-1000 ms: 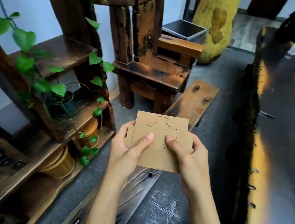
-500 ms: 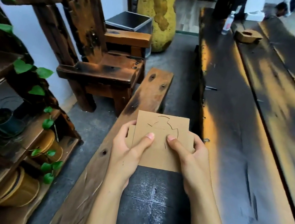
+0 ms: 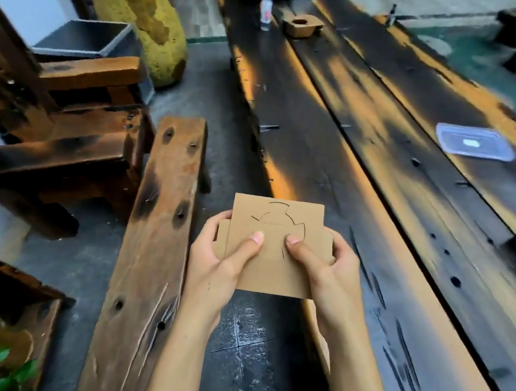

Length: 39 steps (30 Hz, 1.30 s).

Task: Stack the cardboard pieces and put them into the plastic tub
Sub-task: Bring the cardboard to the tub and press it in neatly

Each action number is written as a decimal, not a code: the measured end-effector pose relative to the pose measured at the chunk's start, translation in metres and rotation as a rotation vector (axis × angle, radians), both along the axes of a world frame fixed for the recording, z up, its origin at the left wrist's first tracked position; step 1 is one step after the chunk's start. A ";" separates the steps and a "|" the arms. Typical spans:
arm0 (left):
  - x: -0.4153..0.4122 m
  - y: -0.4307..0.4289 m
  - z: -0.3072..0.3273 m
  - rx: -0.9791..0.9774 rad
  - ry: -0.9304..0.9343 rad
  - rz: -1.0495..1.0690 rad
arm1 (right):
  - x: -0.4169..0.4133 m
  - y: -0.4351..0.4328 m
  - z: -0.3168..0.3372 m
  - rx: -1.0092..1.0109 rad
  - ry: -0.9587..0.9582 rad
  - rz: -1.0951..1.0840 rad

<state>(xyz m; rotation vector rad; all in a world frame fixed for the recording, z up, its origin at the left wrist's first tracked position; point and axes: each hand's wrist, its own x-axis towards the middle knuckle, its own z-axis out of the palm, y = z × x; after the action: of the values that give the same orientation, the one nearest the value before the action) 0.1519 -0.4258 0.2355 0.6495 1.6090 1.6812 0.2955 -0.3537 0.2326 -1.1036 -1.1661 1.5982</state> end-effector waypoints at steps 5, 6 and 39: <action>0.003 0.026 0.000 0.006 -0.021 -0.152 | 0.013 0.001 0.004 -0.007 0.005 -0.138; 0.004 0.030 -0.001 0.014 -0.023 -0.180 | 0.014 0.001 0.005 -0.007 0.004 -0.166; 0.193 0.039 -0.014 -0.008 -0.107 -1.024 | 0.189 -0.121 -0.003 -0.014 -0.101 -0.967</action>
<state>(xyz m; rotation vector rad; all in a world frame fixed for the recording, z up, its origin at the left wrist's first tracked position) 0.3446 -0.3871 0.2213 1.1068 0.9124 0.9110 0.4847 -0.4743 0.2296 -1.4568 -0.5085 0.7953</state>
